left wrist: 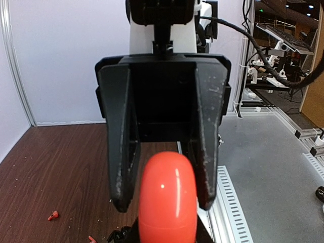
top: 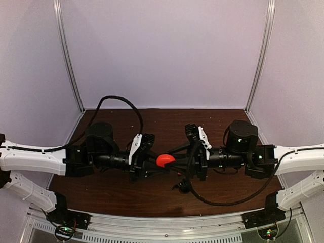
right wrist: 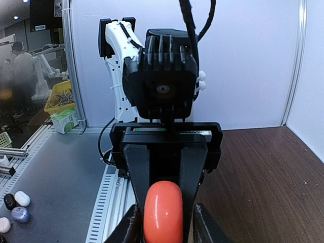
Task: Insert the wireless bluetooth earbuds into the charging case
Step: Pass from the left arm to the right, then pass from the right arm to the left
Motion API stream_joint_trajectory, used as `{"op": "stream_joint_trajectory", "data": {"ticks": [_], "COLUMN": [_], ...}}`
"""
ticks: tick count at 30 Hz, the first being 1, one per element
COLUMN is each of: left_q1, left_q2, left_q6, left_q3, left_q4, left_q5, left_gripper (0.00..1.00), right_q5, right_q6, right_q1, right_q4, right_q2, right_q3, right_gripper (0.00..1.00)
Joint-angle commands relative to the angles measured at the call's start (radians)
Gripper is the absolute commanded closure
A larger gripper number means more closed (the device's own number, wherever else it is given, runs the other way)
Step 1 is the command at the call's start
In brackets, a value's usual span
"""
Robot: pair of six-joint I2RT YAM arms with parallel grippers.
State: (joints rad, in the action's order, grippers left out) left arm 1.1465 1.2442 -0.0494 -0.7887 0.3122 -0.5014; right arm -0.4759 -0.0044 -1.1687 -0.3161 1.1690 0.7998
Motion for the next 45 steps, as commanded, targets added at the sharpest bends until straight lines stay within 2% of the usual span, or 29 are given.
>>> {"op": "stream_joint_trajectory", "data": {"ticks": [1,8,10,14,17,32,42,45], "left_q1": [0.004,0.003,0.004,0.004,0.003,0.004,0.004,0.004], "left_q2": [0.008,0.002,0.002,0.017,0.024,0.009,0.014,0.015], "left_q6": [0.009,0.012,0.013,0.007,0.004,-0.029,-0.040,-0.036], "left_q3": [0.003,0.000,-0.001,-0.026,-0.042,-0.032,-0.034,-0.037], "left_q4": [0.055,0.048,0.042,0.016,0.002,0.048,0.063,0.061], "left_q5": [-0.018,-0.002,0.012,0.009,0.005,0.033,0.038,0.033], "left_gripper": [0.96,0.94,0.88,0.64,0.57,0.62,0.61,0.68], "right_q5": [-0.015,-0.013,-0.018,-0.023,-0.019,0.016,0.015,0.017], "right_q6": [-0.012,-0.021,-0.026,-0.034,-0.035,-0.037,-0.038,-0.042], "right_q1": [0.005,0.006,0.007,0.007,0.007,0.007,0.007,0.007], "right_q4": [0.003,0.016,0.016,0.027,0.026,0.015,0.005,0.005], "right_q2": [-0.025,-0.025,-0.023,-0.013,-0.010,-0.009,0.000,-0.001], "right_q3": [0.030,0.029,0.027,0.030,0.029,0.016,0.012,0.013], "right_gripper": [0.68,0.82,0.85,0.89,0.89,0.89,0.89,0.89]}}
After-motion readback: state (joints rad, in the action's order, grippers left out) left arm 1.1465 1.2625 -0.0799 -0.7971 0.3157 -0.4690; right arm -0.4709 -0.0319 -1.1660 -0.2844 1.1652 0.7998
